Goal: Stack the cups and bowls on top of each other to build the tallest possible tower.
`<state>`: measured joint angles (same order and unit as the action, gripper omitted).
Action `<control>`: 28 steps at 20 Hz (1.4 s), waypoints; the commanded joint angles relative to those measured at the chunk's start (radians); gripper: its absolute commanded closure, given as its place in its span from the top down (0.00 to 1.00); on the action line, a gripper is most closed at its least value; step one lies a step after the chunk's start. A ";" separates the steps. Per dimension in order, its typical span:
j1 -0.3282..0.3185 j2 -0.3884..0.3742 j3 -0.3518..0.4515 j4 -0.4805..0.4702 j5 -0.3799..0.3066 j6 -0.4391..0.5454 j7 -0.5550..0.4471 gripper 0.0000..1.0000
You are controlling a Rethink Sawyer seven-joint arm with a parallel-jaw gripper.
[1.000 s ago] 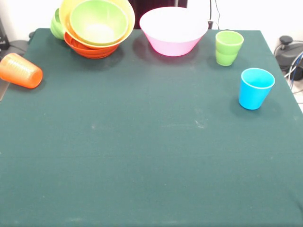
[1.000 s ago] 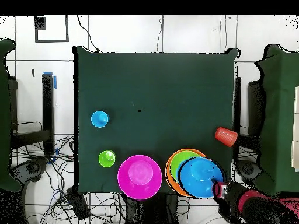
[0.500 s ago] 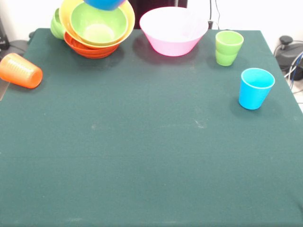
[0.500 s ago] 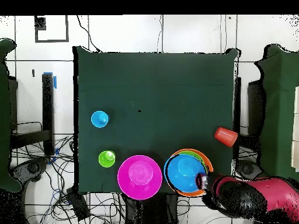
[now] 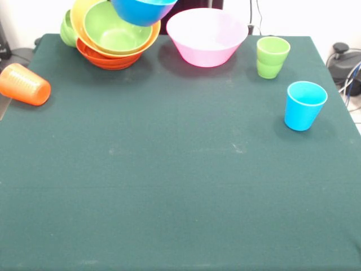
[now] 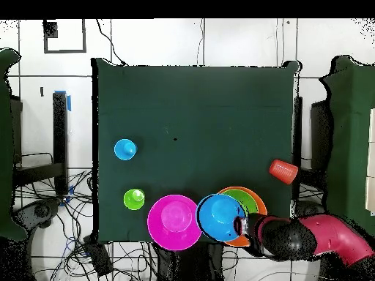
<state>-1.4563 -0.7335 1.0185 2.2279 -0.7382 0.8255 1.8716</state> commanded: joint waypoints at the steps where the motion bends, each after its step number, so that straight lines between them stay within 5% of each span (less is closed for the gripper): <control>1: 0.061 0.076 -0.128 -0.048 -0.080 0.022 -0.084 0.00; 27: 0.022 0.076 -0.140 -0.032 -0.067 -0.006 -0.133 0.00; 28: 0.022 0.076 -0.142 -0.032 -0.067 -0.007 -0.129 1.00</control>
<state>-1.4706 -0.6878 0.9220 2.2268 -0.7538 0.8251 1.8716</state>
